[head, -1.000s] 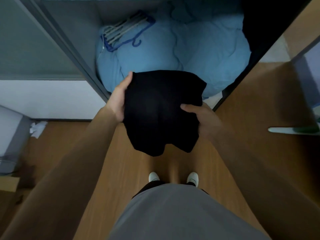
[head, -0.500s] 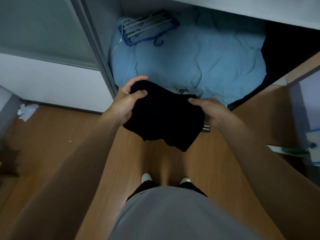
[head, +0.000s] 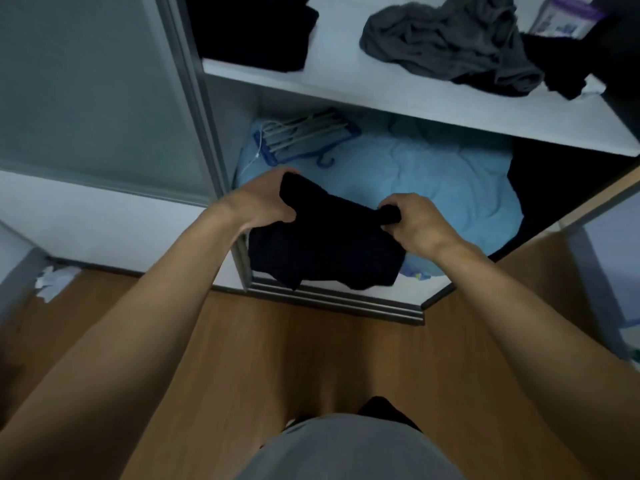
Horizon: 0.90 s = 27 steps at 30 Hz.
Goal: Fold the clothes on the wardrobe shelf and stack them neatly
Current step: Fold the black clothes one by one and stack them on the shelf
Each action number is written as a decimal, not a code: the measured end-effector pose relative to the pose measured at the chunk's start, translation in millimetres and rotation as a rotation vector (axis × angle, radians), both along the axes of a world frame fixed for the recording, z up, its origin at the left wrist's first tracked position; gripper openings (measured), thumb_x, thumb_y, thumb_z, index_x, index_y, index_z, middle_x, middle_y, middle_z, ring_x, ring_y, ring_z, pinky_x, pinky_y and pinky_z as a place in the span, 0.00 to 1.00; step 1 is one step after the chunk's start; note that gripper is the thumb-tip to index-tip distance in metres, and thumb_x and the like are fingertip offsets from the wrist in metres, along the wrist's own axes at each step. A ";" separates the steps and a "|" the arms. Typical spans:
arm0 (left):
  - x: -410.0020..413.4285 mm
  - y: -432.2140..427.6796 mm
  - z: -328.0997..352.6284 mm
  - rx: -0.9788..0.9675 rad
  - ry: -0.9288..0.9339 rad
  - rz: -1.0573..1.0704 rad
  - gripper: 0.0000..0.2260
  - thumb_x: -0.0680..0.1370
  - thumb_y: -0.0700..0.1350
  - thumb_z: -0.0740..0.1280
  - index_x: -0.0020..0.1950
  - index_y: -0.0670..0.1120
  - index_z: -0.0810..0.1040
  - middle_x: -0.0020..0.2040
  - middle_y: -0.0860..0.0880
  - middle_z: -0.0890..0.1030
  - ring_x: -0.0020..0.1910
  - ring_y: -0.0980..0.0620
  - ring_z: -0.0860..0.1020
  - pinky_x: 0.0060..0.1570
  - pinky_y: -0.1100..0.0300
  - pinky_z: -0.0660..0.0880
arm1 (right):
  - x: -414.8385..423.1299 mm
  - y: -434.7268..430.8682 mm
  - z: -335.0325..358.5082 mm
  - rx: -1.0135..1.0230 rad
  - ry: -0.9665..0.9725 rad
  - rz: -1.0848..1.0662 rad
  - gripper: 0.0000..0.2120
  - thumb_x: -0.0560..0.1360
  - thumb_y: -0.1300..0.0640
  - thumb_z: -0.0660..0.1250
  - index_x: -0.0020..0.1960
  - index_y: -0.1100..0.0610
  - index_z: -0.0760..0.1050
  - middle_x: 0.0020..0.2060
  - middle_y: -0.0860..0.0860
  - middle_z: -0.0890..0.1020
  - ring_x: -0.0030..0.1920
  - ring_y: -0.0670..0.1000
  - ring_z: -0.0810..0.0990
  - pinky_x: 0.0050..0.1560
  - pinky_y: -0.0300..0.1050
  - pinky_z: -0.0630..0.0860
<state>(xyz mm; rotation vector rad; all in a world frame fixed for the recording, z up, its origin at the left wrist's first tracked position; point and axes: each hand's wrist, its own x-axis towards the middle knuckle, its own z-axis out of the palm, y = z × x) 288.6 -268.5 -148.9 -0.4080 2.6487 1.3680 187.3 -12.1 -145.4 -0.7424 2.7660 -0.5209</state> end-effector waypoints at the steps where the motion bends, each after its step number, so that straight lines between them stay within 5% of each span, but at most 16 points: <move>1: -8.3 1.7 6.2 -0.072 0.008 -0.006 0.27 0.72 0.38 0.71 0.68 0.54 0.69 0.50 0.58 0.73 0.47 0.60 0.73 0.41 0.70 0.68 | -7.7 -1.5 7.6 0.049 0.065 0.003 0.11 0.76 0.59 0.69 0.57 0.52 0.79 0.54 0.53 0.82 0.56 0.57 0.79 0.55 0.50 0.76; 4: -33.1 -0.8 22.7 -0.264 0.069 0.054 0.10 0.72 0.42 0.68 0.53 0.45 0.78 0.43 0.52 0.79 0.42 0.53 0.79 0.33 0.65 0.70 | -33.5 -3.7 34.1 0.066 0.223 0.062 0.07 0.78 0.50 0.69 0.55 0.49 0.79 0.50 0.49 0.78 0.54 0.53 0.77 0.49 0.49 0.71; 7: -50.0 -11.7 43.0 -0.319 0.122 0.194 0.10 0.69 0.49 0.67 0.48 0.46 0.80 0.42 0.53 0.81 0.42 0.51 0.80 0.36 0.59 0.75 | -64.8 -10.7 57.4 -0.137 0.271 0.089 0.05 0.78 0.49 0.69 0.47 0.51 0.79 0.43 0.47 0.76 0.47 0.50 0.76 0.44 0.48 0.72; 10: -69.1 -26.2 64.1 -0.263 0.247 0.316 0.09 0.65 0.54 0.67 0.37 0.51 0.79 0.35 0.56 0.80 0.34 0.57 0.79 0.33 0.61 0.75 | -95.6 -29.3 75.8 -0.528 0.029 0.002 0.04 0.79 0.52 0.68 0.49 0.52 0.77 0.41 0.52 0.81 0.31 0.49 0.81 0.30 0.43 0.77; 12: -86.6 -36.1 77.7 -0.160 0.301 0.353 0.13 0.65 0.54 0.68 0.36 0.44 0.78 0.33 0.55 0.78 0.29 0.60 0.77 0.27 0.66 0.72 | -115.9 -42.7 89.2 -0.755 -0.143 -0.049 0.06 0.81 0.50 0.65 0.56 0.51 0.75 0.45 0.50 0.83 0.25 0.49 0.81 0.24 0.40 0.76; 16: -119.0 -52.3 98.9 0.163 0.281 0.419 0.12 0.70 0.50 0.65 0.44 0.43 0.81 0.36 0.53 0.81 0.36 0.55 0.81 0.36 0.63 0.74 | -163.9 -73.6 122.1 -0.982 -0.272 -0.005 0.07 0.82 0.45 0.61 0.55 0.43 0.76 0.49 0.42 0.84 0.36 0.55 0.87 0.32 0.41 0.81; 20: -156.2 -60.6 123.7 0.310 0.472 0.505 0.10 0.74 0.44 0.65 0.49 0.40 0.81 0.43 0.49 0.84 0.43 0.52 0.83 0.43 0.60 0.76 | -222.0 -117.0 153.6 -1.077 -0.319 -0.004 0.10 0.83 0.43 0.58 0.55 0.44 0.76 0.52 0.46 0.84 0.41 0.53 0.87 0.42 0.44 0.83; 23: -188.2 -63.9 154.1 0.128 0.716 0.652 0.06 0.75 0.42 0.66 0.39 0.44 0.78 0.34 0.53 0.80 0.34 0.56 0.79 0.33 0.63 0.73 | -270.5 -167.9 180.9 -1.173 -0.473 -0.011 0.12 0.84 0.46 0.55 0.60 0.47 0.74 0.53 0.48 0.82 0.51 0.55 0.84 0.54 0.56 0.81; 27: -228.6 -74.1 190.0 -0.269 0.966 0.824 0.09 0.72 0.45 0.69 0.50 0.44 0.81 0.43 0.51 0.83 0.41 0.55 0.82 0.41 0.64 0.79 | -320.1 -249.0 230.1 -1.484 -0.912 0.031 0.13 0.85 0.52 0.56 0.64 0.58 0.71 0.54 0.56 0.79 0.59 0.63 0.79 0.58 0.67 0.77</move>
